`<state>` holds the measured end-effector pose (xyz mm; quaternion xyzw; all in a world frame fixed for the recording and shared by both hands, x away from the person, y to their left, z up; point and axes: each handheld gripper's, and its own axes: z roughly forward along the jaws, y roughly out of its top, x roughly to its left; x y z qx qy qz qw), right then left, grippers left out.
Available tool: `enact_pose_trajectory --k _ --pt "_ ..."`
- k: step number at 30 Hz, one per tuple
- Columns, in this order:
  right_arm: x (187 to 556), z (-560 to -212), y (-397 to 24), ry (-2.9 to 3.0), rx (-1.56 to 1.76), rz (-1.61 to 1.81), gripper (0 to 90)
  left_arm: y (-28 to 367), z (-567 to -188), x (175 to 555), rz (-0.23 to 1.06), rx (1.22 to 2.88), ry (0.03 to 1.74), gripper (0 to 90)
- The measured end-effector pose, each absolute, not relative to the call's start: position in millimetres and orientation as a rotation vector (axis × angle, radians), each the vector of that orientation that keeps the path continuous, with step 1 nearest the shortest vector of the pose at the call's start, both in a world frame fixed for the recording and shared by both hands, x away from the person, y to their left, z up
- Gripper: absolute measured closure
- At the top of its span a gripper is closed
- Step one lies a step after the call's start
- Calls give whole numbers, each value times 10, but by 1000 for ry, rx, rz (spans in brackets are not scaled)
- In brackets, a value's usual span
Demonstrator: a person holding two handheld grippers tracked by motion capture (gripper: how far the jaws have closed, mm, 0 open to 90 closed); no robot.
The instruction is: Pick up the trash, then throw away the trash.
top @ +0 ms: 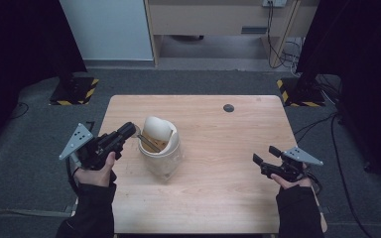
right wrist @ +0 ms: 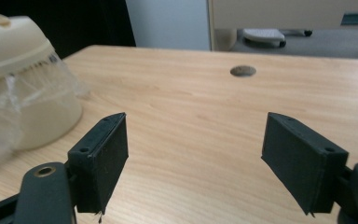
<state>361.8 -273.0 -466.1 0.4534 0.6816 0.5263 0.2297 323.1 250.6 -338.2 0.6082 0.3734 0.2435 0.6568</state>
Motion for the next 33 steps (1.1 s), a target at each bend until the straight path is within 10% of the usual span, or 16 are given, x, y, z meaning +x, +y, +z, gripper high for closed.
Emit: enact_pose_trajectory --k 33 --pt "3694 -4904 -2736 2024 1256 1282 200 2502 -3791 3580 650 1453 896 833"
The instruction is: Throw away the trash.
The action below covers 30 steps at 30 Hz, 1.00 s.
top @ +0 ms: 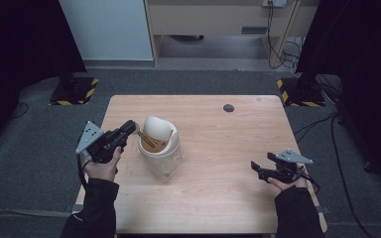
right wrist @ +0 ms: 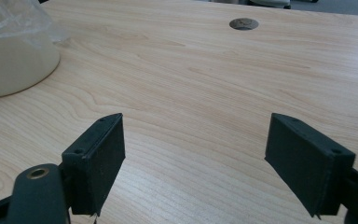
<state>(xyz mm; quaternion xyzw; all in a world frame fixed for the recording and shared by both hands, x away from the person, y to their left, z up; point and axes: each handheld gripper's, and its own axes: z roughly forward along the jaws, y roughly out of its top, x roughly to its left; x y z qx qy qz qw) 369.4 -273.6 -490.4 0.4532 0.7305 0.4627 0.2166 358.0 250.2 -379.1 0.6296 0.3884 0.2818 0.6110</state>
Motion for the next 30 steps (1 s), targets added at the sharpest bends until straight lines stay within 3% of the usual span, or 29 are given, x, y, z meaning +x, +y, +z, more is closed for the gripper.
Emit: enact_pose_trajectory --k 9,13,17,30 --pt "3703 -4913 -2715 2043 1240 1273 201 2445 -3983 3639 632 1500 915 832" --pt "3707 -4915 -2708 2043 1236 1272 201 2429 -4106 3694 563 1514 940 820" --pt "3708 -4915 -2709 2046 1234 1272 201 2432 -4152 3717 532 1516 949 723" --pt "3714 -4942 -2717 2051 1246 1263 196 2708 -4129 3581 605 1491 1003 493"
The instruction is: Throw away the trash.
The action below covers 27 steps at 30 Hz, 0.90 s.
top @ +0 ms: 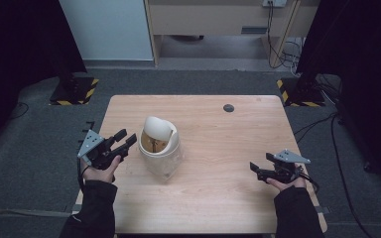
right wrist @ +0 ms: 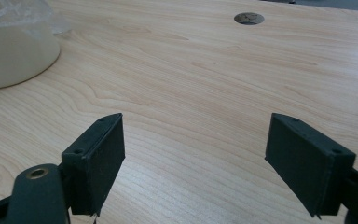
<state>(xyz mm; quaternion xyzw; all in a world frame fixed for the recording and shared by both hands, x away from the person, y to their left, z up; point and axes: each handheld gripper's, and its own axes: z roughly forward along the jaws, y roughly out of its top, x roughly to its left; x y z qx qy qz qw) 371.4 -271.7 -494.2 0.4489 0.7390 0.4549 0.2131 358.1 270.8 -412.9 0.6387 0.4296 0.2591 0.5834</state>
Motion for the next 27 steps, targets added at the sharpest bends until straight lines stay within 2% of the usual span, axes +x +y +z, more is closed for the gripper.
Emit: enact_pose_trajectory --k 17,27 --pt "3770 -5094 -2809 2065 1365 1154 143 3009 -4789 3715 563 1775 1273 251" --pt "3813 -5177 -2880 2094 1404 1082 113 3173 -5067 3779 528 1881 1392 173"
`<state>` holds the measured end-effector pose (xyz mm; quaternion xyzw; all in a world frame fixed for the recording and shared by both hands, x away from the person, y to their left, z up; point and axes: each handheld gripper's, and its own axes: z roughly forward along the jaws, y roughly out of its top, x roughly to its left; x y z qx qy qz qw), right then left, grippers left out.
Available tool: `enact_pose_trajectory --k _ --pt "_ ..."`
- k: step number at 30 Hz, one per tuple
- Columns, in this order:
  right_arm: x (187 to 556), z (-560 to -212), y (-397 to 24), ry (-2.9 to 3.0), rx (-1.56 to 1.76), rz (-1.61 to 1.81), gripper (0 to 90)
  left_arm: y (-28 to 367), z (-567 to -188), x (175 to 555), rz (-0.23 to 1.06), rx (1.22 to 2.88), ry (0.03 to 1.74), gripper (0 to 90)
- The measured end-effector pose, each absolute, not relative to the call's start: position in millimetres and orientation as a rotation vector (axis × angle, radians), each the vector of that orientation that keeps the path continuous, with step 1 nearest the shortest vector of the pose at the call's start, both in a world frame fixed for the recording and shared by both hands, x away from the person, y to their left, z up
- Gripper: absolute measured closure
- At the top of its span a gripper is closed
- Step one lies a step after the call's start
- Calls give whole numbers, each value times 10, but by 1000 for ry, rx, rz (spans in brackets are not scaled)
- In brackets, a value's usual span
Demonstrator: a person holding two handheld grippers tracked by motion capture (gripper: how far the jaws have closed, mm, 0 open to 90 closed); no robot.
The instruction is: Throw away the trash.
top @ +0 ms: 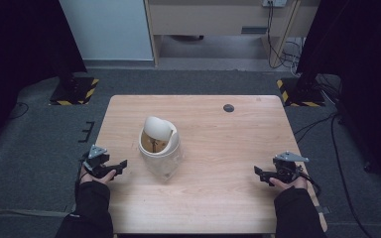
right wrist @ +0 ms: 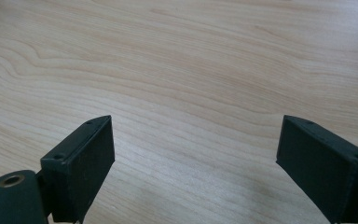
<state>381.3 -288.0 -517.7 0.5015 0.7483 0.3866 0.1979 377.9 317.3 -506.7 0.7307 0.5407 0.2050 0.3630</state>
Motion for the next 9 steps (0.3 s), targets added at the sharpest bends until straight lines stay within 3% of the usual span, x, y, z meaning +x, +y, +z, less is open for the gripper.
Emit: enact_pose_trajectory --k 9 --pt "3840 -5261 -2976 2133 1422 983 99 3152 -5170 3803 495 1974 1416 132"
